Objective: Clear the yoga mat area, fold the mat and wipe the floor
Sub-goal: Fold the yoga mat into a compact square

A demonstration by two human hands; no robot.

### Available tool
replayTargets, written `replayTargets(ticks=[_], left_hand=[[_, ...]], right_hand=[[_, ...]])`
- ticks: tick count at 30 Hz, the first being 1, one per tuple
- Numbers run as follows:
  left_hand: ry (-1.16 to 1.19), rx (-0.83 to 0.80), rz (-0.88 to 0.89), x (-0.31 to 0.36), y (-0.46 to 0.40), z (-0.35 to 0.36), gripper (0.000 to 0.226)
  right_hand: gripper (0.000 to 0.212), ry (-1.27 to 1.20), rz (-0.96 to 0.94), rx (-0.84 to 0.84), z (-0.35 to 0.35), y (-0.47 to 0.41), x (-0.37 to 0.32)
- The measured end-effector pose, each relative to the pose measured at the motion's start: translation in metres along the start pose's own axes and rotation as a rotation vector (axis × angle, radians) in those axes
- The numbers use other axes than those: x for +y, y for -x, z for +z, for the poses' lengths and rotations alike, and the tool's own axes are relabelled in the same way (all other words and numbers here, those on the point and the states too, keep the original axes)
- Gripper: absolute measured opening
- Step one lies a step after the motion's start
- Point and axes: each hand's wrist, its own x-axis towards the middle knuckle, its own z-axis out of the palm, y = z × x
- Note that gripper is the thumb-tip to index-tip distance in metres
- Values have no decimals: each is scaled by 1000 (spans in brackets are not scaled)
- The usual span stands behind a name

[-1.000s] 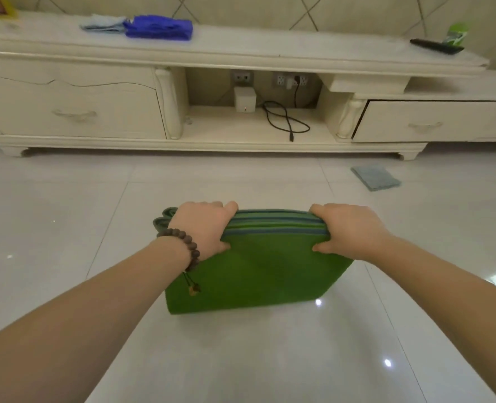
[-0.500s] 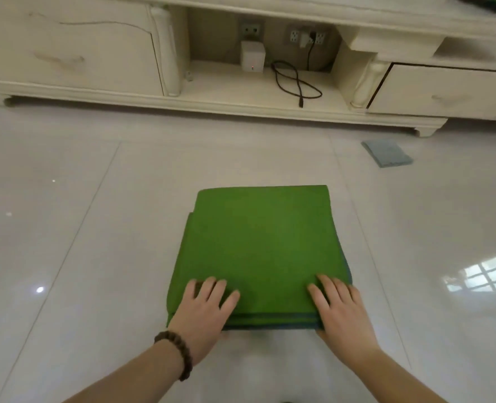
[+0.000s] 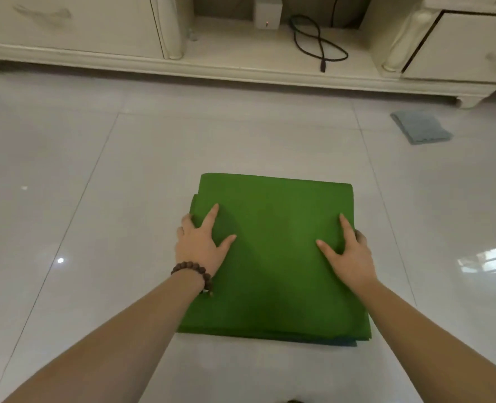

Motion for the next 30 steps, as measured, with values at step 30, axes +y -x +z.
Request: replayTargets(ticks=[30], left_hand=[[-477,-106,327,22,-93,53,69]], right_hand=[[66,658,-68,-129,29,-93,-24]])
